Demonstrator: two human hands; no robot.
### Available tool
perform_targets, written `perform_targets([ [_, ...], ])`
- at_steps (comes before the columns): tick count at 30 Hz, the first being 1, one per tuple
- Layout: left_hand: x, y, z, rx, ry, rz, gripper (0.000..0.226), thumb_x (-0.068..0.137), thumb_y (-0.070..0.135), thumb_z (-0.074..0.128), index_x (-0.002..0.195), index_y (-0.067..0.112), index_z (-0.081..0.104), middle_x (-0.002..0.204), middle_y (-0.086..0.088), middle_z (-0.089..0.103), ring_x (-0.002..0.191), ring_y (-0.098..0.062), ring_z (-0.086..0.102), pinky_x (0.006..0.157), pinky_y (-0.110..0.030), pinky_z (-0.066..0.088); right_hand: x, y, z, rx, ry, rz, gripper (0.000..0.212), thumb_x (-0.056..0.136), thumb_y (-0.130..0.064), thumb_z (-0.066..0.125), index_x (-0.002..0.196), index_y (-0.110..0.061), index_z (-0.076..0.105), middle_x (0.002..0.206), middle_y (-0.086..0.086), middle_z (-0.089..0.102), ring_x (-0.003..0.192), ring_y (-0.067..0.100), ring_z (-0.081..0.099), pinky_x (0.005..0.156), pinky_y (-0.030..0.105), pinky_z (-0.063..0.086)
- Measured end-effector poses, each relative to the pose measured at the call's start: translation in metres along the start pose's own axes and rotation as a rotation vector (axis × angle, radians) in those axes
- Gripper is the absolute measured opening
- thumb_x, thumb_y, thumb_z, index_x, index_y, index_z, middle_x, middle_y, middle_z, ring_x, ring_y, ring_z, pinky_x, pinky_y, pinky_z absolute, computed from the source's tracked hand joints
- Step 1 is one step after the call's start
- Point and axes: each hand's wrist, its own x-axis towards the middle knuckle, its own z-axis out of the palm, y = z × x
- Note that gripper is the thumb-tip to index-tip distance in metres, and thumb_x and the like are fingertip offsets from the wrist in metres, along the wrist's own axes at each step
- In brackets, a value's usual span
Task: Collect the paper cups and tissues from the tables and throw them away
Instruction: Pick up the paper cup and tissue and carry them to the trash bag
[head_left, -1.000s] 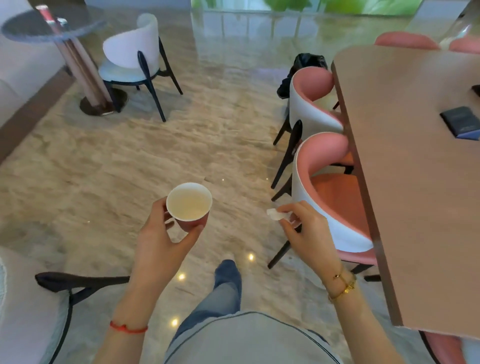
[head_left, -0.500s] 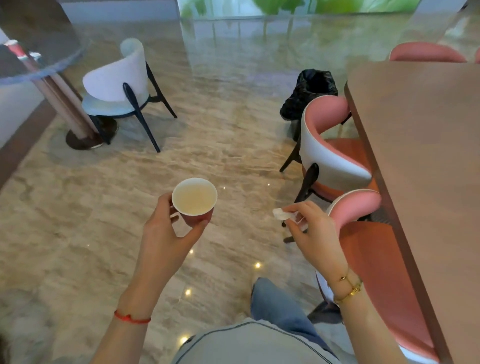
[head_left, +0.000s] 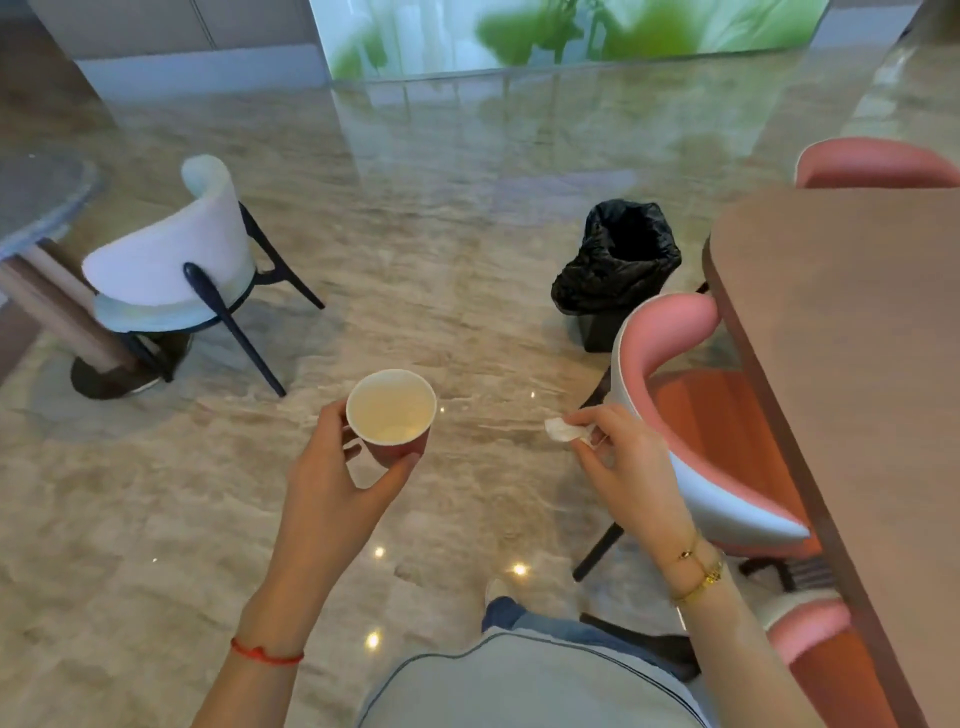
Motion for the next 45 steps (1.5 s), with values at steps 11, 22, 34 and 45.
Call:
perform_targets([
  [11, 0.232, -0.012, 0.079, -0.051, -0.070, 0.005, 0.066, 0.066, 0.054, 0.075, 0.122, 0.037, 0.043, 0.111, 0.036, 0.049, 0.104, 0.014, 0.053, 0.075, 0.000, 0.042, 0.227, 0.053, 0.022, 0.017, 0.008, 0.045, 0.020, 0.085, -0.003, 0.065, 0.104, -0.010, 0.067, 0.098, -0.001, 0.061, 0.081, 0.015, 0.057, 0.074, 0.021, 0.046],
  [22, 0.521, -0.022, 0.164, -0.066, -0.229, 0.124, 0.062, 0.067, 0.056, 0.073, 0.118, 0.045, 0.040, 0.113, 0.033, 0.051, 0.101, 0.015, 0.053, 0.075, 0.001, 0.041, 0.464, 0.135, 0.047, -0.025, 0.171, 0.187, 0.022, 0.081, 0.000, 0.067, 0.100, -0.011, 0.068, 0.090, 0.002, 0.062, 0.075, 0.014, 0.054, 0.071, 0.008, 0.039],
  [34, 0.745, 0.014, 0.311, -0.069, -0.475, 0.264, 0.062, 0.072, 0.035, 0.081, 0.120, 0.041, 0.042, 0.113, 0.030, 0.054, 0.099, 0.000, 0.057, 0.074, -0.005, 0.043, 0.625, 0.224, 0.022, -0.031, 0.393, 0.347, 0.022, 0.083, -0.001, 0.065, 0.101, -0.014, 0.066, 0.092, -0.003, 0.062, 0.076, 0.012, 0.056, 0.070, 0.023, 0.050],
  [45, 0.866, 0.042, 0.539, -0.031, -0.681, 0.272, 0.070, 0.069, 0.040, 0.084, 0.127, 0.030, 0.047, 0.111, 0.020, 0.052, 0.100, -0.005, 0.054, 0.078, -0.018, 0.044, 0.739, 0.380, -0.010, 0.018, 0.444, 0.597, 0.019, 0.087, -0.006, 0.061, 0.102, -0.016, 0.066, 0.091, -0.003, 0.062, 0.077, 0.010, 0.055, 0.072, 0.029, 0.052],
])
